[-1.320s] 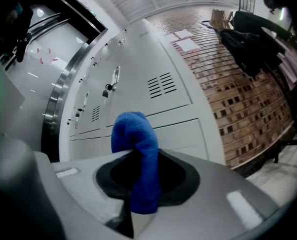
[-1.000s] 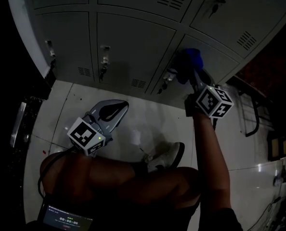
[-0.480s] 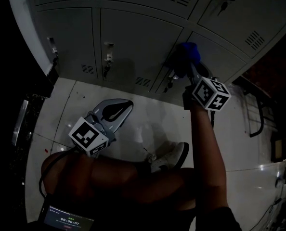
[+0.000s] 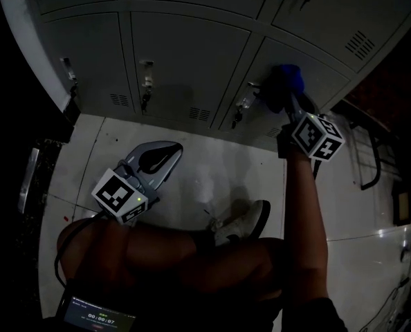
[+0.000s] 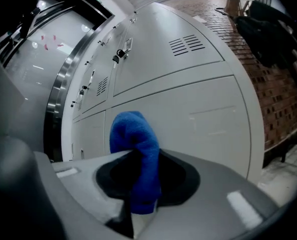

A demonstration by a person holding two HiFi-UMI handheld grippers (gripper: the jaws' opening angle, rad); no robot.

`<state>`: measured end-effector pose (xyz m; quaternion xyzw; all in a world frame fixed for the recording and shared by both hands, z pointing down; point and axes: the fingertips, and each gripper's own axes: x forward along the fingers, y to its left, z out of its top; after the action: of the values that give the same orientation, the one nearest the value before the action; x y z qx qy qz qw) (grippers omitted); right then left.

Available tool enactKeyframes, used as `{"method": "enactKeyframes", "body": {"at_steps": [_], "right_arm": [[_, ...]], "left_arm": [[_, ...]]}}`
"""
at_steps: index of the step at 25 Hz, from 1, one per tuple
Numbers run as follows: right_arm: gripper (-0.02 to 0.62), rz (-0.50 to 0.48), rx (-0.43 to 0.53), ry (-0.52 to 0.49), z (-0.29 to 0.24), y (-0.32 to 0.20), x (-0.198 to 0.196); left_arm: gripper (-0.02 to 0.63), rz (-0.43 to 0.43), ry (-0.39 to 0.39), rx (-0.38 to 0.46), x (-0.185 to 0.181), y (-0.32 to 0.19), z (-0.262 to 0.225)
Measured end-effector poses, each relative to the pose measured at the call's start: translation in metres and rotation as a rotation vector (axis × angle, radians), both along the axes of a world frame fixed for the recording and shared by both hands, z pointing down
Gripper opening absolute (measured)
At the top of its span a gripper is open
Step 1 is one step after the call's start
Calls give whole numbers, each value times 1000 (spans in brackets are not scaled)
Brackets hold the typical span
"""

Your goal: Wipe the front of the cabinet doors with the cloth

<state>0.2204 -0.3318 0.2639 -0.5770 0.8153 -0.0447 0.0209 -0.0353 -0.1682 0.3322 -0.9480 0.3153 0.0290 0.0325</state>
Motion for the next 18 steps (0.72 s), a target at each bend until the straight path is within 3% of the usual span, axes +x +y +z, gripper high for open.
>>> {"method": "enactKeyframes", "body": {"at_steps": [9,18], "right_arm": [[81,111,-2,-5,0,9,57],[81,221,13,-100,-3,17,125]], "left_arm": [[6,-2,-14,-4,1,-1,2],[6,-2,-24,-9,3,-1,6]]}}
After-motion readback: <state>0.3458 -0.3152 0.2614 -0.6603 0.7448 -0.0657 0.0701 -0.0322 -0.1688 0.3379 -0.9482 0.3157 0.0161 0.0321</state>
